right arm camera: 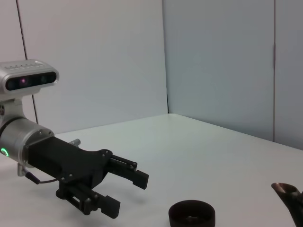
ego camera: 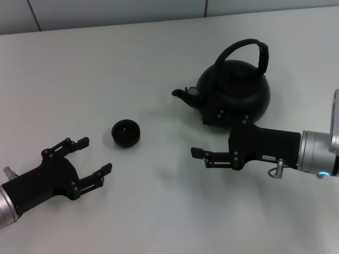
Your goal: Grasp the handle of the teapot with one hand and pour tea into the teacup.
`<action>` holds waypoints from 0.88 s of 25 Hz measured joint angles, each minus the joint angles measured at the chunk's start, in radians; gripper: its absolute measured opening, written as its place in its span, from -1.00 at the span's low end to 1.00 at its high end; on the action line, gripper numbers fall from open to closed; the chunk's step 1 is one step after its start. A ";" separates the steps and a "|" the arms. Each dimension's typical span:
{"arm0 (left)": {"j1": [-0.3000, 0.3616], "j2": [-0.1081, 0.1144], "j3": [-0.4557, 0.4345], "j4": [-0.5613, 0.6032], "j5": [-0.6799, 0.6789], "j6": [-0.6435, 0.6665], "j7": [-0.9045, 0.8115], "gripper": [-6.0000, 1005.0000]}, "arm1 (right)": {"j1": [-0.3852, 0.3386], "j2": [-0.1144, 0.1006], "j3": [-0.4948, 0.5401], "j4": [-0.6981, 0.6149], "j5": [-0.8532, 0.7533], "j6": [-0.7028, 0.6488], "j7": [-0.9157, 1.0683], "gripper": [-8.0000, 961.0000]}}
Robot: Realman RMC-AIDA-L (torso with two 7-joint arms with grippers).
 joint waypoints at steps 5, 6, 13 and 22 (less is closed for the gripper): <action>0.000 0.000 0.001 0.000 0.000 -0.005 -0.010 0.59 | 0.001 0.000 0.000 -0.002 0.002 0.002 0.000 0.75; 0.000 0.000 0.001 0.000 0.000 -0.005 -0.010 0.59 | 0.001 0.000 0.000 -0.002 0.003 0.002 0.001 0.75; 0.000 0.000 0.002 0.000 0.000 -0.005 -0.012 0.59 | 0.002 0.000 0.000 -0.003 0.004 0.005 0.001 0.75; 0.000 0.000 0.001 0.000 0.000 -0.006 -0.014 0.59 | 0.000 0.000 0.000 -0.004 0.004 0.011 0.001 0.75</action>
